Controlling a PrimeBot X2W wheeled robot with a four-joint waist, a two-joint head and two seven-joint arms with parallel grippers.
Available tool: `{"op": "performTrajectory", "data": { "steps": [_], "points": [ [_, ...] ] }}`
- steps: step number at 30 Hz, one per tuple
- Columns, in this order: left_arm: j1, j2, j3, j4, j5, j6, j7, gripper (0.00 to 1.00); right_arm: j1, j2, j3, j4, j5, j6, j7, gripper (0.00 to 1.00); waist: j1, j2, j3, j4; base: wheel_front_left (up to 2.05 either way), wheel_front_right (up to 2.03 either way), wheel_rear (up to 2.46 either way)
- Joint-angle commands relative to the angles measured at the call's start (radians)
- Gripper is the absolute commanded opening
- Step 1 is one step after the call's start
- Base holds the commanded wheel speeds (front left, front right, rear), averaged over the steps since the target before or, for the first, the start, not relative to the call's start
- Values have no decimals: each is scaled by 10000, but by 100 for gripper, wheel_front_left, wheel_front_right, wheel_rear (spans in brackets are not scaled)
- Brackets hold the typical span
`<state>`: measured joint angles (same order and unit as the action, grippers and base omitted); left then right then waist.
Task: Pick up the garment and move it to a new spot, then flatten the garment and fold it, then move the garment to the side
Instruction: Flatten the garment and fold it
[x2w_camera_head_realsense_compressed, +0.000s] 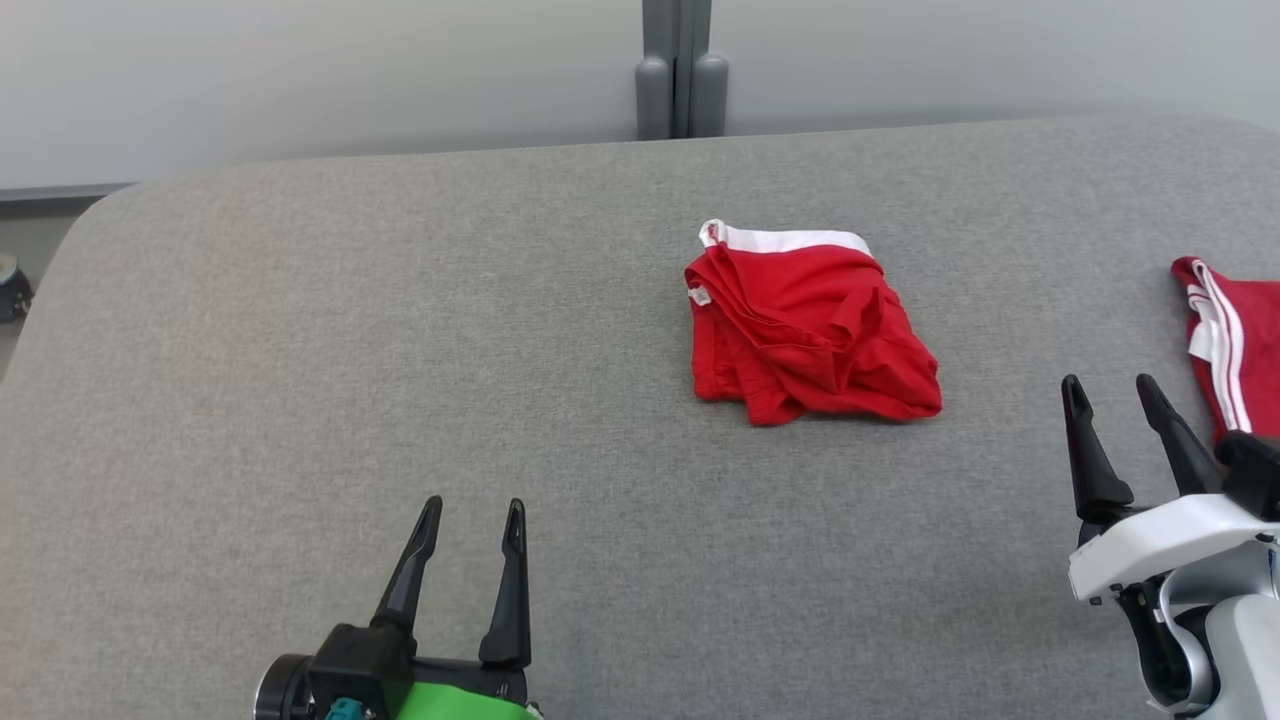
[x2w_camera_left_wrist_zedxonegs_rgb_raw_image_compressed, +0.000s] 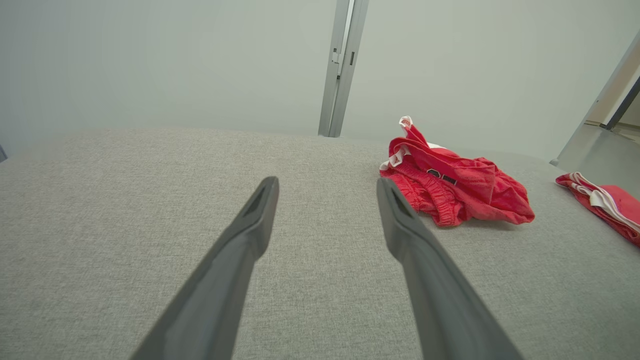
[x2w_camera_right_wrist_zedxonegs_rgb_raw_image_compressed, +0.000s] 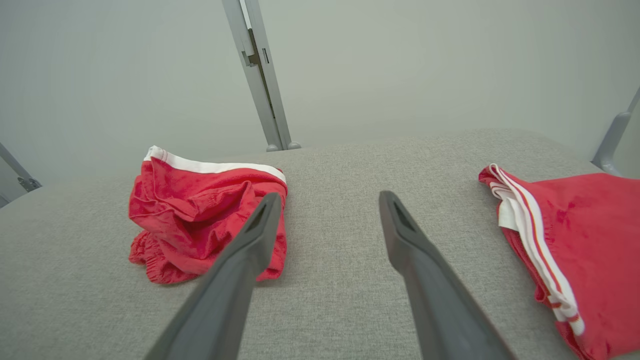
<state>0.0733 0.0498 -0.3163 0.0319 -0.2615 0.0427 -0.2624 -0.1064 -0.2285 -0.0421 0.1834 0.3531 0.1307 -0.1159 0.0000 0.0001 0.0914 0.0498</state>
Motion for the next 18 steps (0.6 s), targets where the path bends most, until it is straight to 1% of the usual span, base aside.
{"op": "performTrajectory", "data": {
  "steps": [1, 2, 3, 5, 7, 10, 12, 14, 18],
  "points": [
    [125, 27, 48, -69, 54, -59, -29, 100, -63, -37, -50, 100, 15, -2, -5, 51, 0, -1, -119, -172, 0, 0, 0],
    [109, 27, 20, -94, 63, -69, -28, 100, -222, -83, -94, 182, 56, -2, 18, 35, 0, -1, -56, -155, 0, 0, 0],
    [76, 27, 2, -102, 70, -77, -28, 100, -382, -94, -101, 241, 123, -2, 66, 0, 0, -1, 4, -134, 0, 0, 0],
    [-69, 27, -51, -107, 72, -103, -29, 100, -732, -224, -41, 400, 152, 0, 261, 0, 0, -1, 214, -44, 0, 0, 0],
    [-338, 25, -151, -157, 73, -152, -29, 100, -1311, -379, -205, 647, 138, -3, 489, 0, 0, -1, 617, 124, 0, 0, 0],
    [-682, 27, -295, -156, 71, -219, -28, 100, -2308, -546, -254, 1142, -253, -3, 836, 0, 0, -1, 1248, 421, 0, 0, 0],
    [-918, 27, -376, -81, 58, -261, -29, 100, -2976, -657, -42, 1624, -677, -2, 1094, 0, 0, -1, 1627, 668, 0, 0, 0],
    [-1156, 27, -437, -50, 4, -274, -28, 100, -3634, -559, 139, 2183, -816, -3, 1349, 0, 0, -1, 1979, 891, 0, 0, 0],
    [-1486, 24, -595, 12, -78, -298, -29, 100, -4694, -587, 641, 3337, -1114, -8, 1540, 0, 0, -1, 2472, 1314, 0, 0, 0]
  ]
}}
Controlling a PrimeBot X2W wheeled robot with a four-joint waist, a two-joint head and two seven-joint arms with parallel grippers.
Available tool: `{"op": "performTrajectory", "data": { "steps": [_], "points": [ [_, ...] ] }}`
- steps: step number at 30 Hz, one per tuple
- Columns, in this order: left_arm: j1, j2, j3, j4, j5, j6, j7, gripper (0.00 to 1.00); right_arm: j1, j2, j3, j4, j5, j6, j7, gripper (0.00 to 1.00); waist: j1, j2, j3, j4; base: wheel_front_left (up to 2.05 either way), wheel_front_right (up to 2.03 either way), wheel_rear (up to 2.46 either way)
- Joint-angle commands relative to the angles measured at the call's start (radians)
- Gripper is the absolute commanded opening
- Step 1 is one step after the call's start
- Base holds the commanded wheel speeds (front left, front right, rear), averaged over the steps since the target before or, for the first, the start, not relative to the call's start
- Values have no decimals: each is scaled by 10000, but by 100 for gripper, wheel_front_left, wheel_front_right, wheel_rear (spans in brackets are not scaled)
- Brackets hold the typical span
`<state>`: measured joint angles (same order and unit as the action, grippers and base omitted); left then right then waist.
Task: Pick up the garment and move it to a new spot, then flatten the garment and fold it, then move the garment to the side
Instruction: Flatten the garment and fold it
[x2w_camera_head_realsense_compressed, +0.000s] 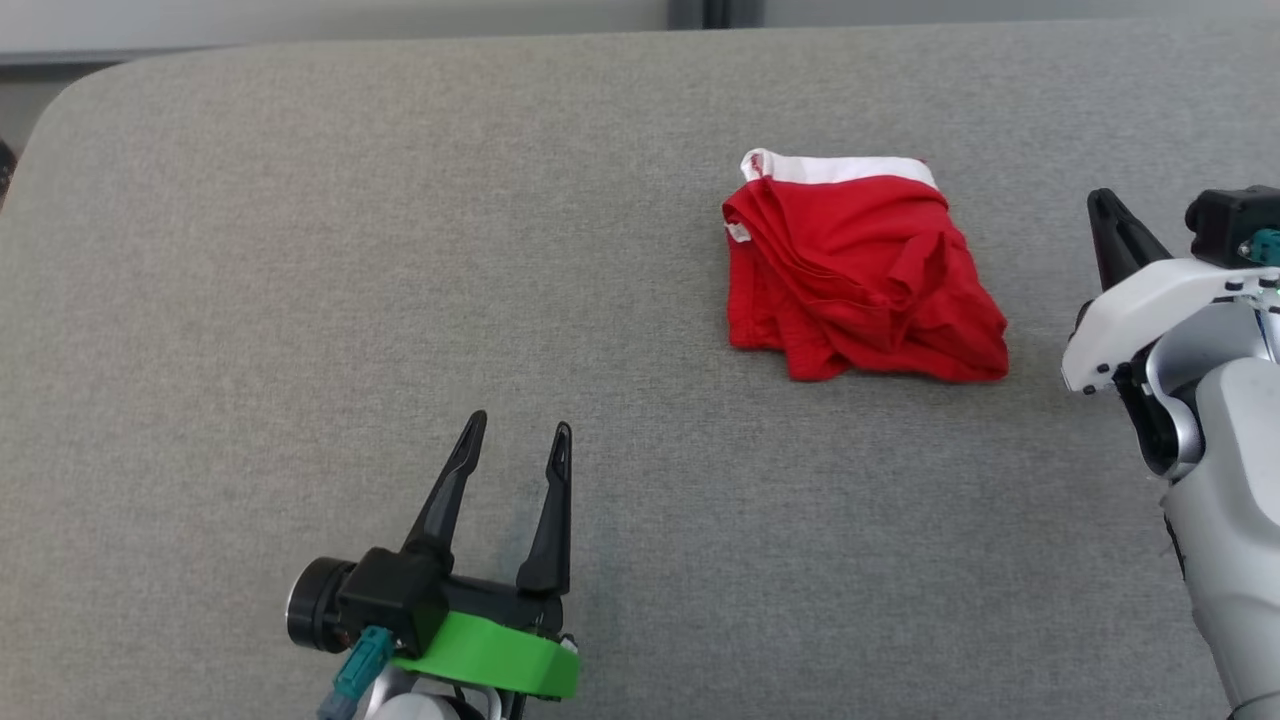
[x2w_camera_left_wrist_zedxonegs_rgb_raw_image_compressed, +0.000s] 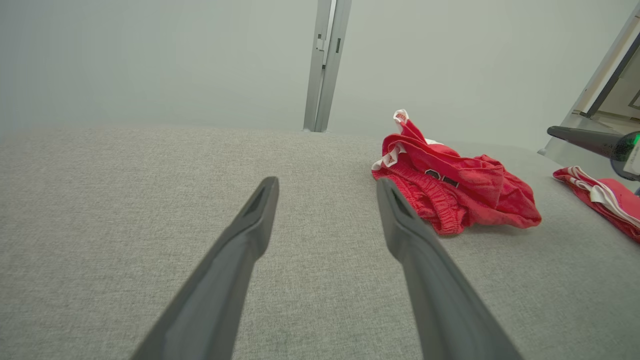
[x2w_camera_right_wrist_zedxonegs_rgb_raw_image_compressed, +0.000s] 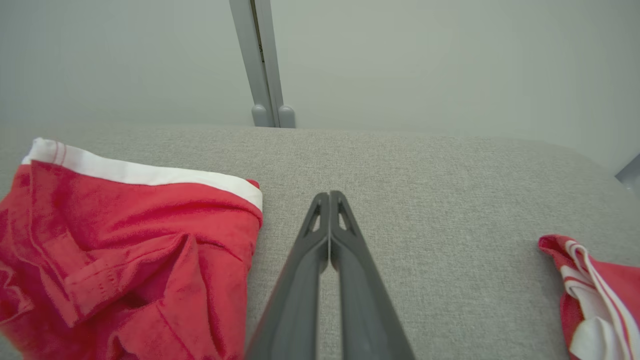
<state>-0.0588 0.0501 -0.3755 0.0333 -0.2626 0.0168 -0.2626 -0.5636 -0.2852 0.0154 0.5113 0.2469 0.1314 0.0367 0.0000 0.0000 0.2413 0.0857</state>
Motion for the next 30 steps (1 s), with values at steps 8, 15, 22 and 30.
{"op": "performTrajectory", "data": {
  "steps": [8, 15, 22, 30],
  "points": [
    [-367, 20, -135, 103, -185, 100, -26, 100, -1154, 32, 1010, 1872, 374, -16, -234, 0, 0, 0, 1211, 1317, 0, 0, 0],
    [-201, 20, -13, 124, -157, 193, -27, 100, -869, -300, 2527, 1936, 1493, -13, -654, 0, 0, 0, 959, 1168, 0, 0, 0],
    [-117, 20, -11, 119, -80, 163, -26, 100, -416, -816, 4342, 1133, 2965, -13, -308, 0, 0, 0, 724, 847, 0, 0, 0],
    [-95, 21, -92, 161, -109, 132, -26, 100, -335, -1257, 6047, 102, 4106, -10, -13, 0, 0, 0, 647, 766, 0, 0, 0]
  ]
}}
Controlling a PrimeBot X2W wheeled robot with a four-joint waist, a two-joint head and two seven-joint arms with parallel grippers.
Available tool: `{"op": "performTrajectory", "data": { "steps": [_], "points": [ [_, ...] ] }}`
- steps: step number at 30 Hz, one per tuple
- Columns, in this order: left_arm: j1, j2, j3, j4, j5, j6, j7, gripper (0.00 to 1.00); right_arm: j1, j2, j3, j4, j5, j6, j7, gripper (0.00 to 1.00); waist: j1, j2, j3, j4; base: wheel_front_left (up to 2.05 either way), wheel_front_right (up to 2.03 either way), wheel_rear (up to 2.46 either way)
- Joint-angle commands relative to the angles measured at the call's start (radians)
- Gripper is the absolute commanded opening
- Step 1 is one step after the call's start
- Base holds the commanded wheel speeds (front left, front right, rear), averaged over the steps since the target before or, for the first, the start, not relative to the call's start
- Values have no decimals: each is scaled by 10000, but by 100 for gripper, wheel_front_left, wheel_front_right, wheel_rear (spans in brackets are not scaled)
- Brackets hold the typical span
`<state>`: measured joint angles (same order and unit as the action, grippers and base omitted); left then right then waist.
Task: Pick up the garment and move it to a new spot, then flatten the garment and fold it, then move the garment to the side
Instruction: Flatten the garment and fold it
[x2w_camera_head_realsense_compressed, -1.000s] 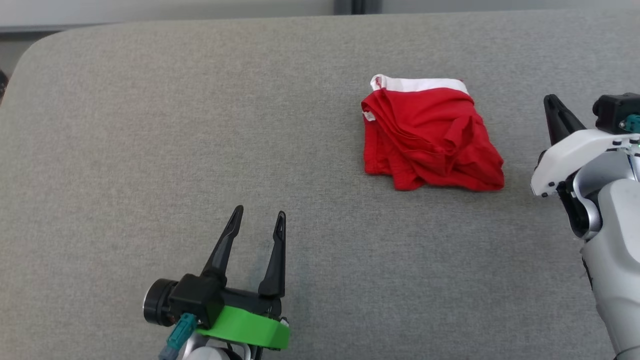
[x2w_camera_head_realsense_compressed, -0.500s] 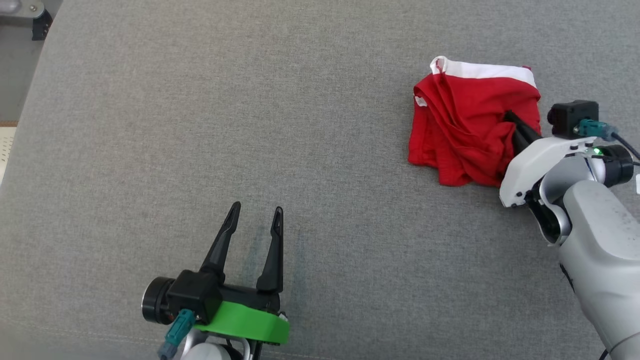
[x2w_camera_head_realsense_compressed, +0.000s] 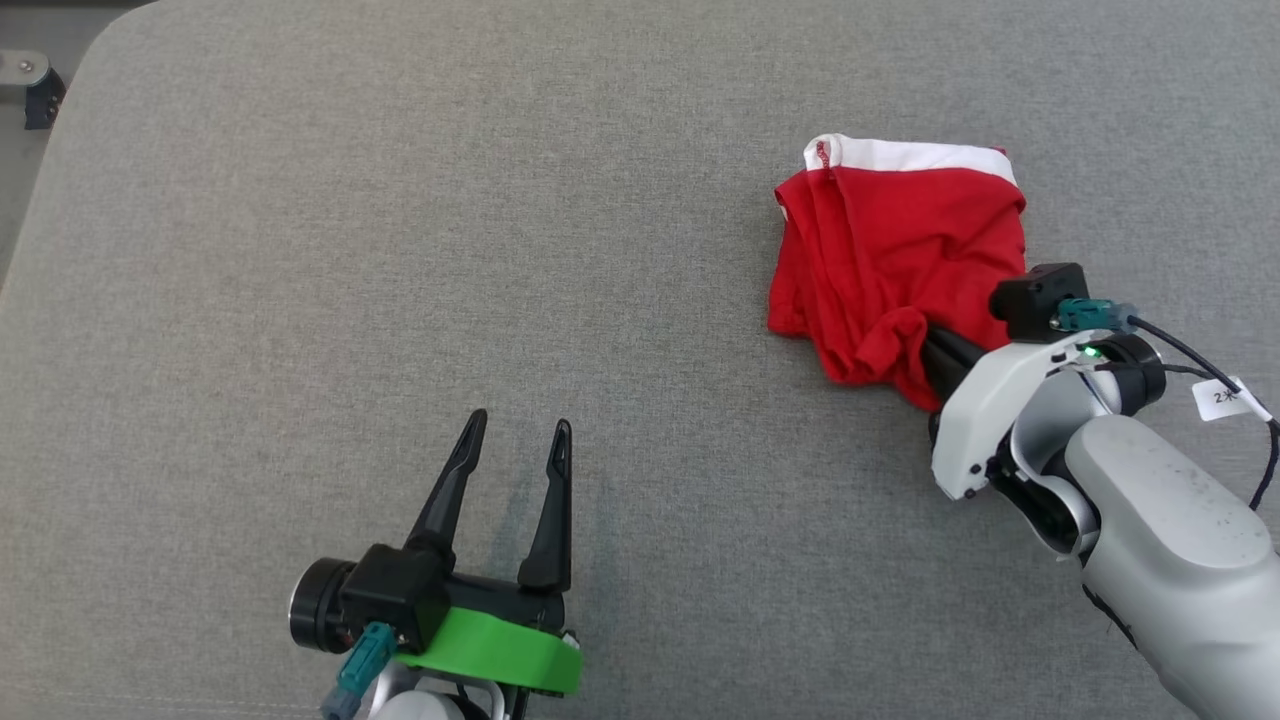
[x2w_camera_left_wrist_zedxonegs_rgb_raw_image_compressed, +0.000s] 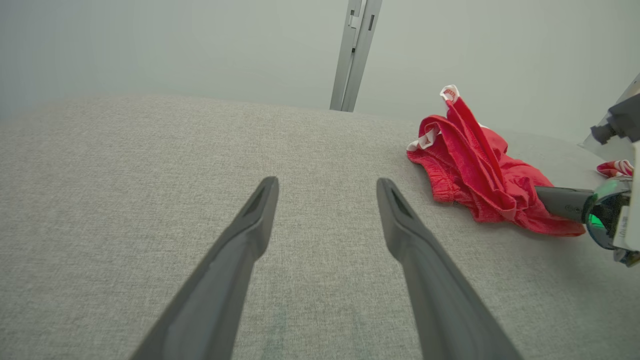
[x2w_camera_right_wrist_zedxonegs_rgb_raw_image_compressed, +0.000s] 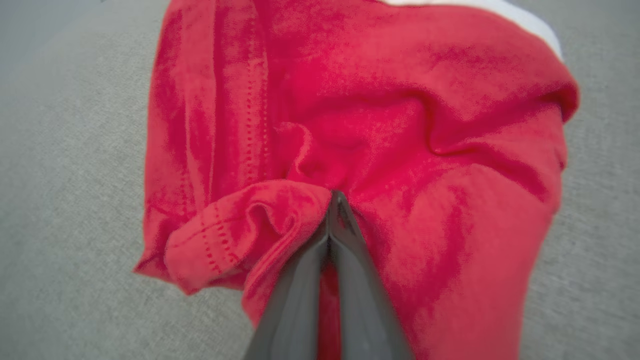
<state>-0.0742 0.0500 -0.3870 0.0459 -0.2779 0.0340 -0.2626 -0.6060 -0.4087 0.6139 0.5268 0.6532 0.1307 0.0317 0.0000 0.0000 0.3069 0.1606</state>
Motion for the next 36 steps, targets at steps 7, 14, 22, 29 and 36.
{"op": "performTrajectory", "data": {
  "steps": [7, 14, 22, 29, 36],
  "points": [
    [137, 23, -39, 39, -100, 29, -27, 100, 222, -154, 1104, -396, 401, 0, 584, 0, 0, 0, -243, 222, 0, 0, 0],
    [396, 23, -70, 62, -167, 184, -27, 100, 664, -240, 1324, -821, 628, 0, 502, 0, 0, 0, -837, 367, 0, 0, 0],
    [812, 23, 60, 33, -161, 267, -26, 100, 1520, -511, 1776, -1490, 936, -2, 1450, 0, 0, 0, -1385, 185, 0, 0, 0],
    [1096, 24, 173, 74, -141, 295, -27, 100, 1989, -484, 1525, -1923, 1115, -2, 1252, 0, 0, 0, -1853, -179, 0, 0, 0],
    [1474, 24, 449, 54, -80, 324, -27, 100, 2779, -507, -217, -2273, 843, -2, 18, 0, 0, 0, -2476, -539, 0, 0, 0]
  ]
}}
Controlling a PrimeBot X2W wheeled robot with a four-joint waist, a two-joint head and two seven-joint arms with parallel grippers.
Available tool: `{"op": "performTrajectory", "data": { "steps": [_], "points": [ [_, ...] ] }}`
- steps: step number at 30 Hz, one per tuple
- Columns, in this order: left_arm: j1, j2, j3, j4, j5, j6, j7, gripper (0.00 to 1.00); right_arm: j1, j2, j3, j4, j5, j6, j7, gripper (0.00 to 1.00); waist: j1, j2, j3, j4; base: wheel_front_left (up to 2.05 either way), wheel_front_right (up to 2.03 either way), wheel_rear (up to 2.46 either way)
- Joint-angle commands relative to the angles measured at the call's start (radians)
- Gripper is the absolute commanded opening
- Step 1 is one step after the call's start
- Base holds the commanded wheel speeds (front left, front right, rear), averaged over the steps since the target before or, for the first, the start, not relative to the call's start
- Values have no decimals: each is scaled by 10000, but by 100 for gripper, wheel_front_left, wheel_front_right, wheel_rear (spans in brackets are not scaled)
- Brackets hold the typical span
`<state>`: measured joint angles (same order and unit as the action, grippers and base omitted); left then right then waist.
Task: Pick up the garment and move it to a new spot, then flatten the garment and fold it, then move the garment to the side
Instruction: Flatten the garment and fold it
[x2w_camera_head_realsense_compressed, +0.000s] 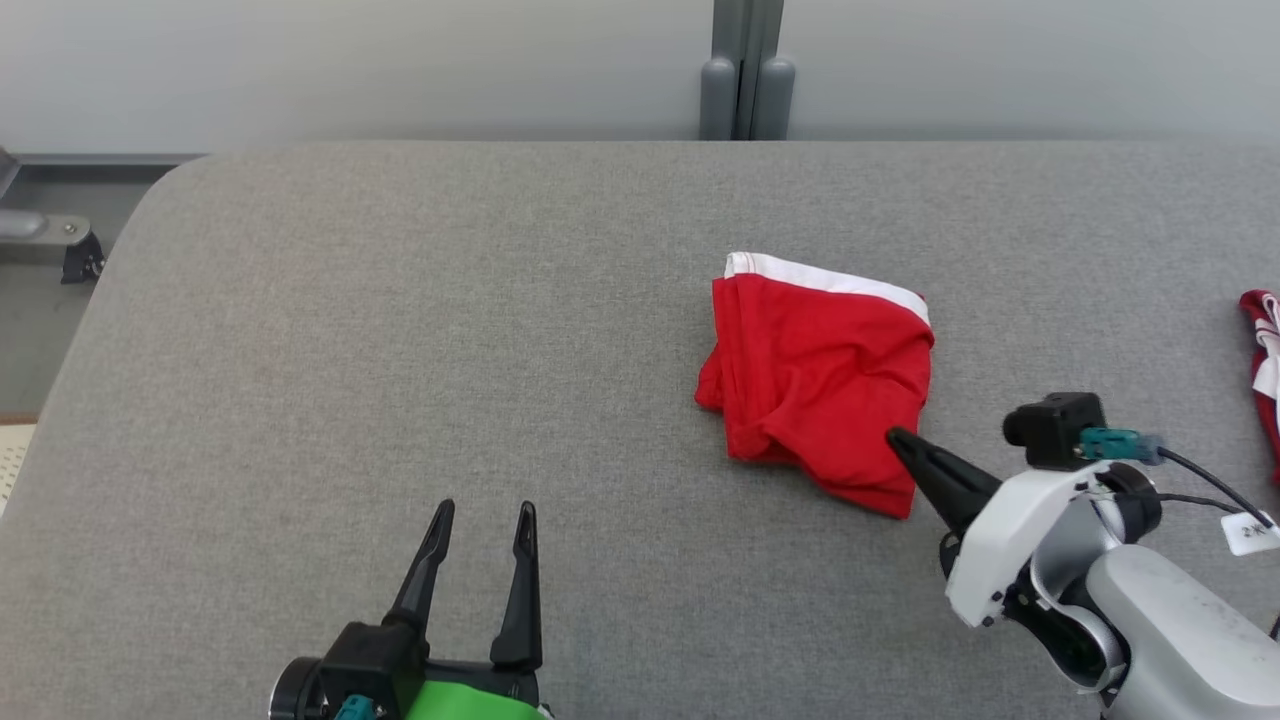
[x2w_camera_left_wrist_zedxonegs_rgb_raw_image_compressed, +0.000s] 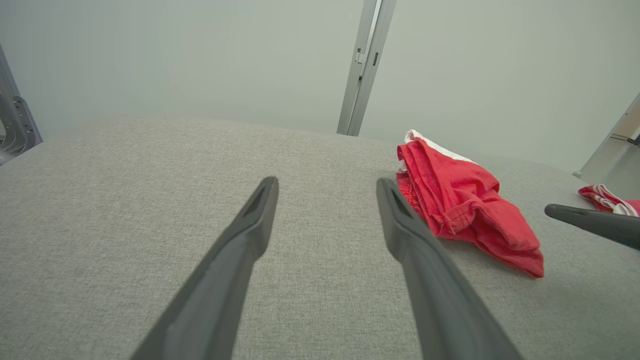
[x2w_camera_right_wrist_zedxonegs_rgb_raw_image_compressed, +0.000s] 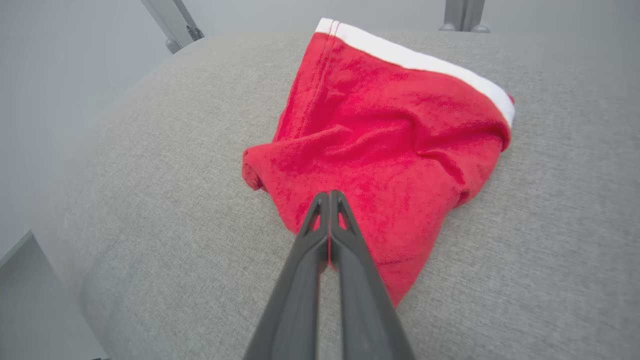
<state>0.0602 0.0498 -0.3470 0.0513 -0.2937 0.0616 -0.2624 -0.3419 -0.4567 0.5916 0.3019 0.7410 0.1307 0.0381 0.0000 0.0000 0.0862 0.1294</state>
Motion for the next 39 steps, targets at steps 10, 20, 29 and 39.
{"op": "performTrajectory", "data": {
  "steps": [10, 20, 29, 39],
  "points": [
    [217, 28, 49, -268, 146, -24, -28, 100, 620, 1119, -2912, 63, -1700, -2, -1054, 0, 0, 0, -258, -110, 0, 0, 0],
    [-746, 26, -234, -333, 78, -208, -29, 100, -662, 2747, -2801, 1626, -3270, -2, -303, 0, 0, 0, 1292, 758, 0, 0, 0],
    [-941, 25, -379, -252, -200, 11, -28, 100, -1552, 3145, -1904, 3741, -3353, 0, 149, 0, 0, 0, 1494, 1404, 0, 0, 0],
    [-727, 25, -443, -270, -300, 125, -28, 100, -1890, 3173, -563, 3989, -2941, 3, 526, 0, 0, 0, 1081, 1451, 0, 0, 0]
  ]
}}
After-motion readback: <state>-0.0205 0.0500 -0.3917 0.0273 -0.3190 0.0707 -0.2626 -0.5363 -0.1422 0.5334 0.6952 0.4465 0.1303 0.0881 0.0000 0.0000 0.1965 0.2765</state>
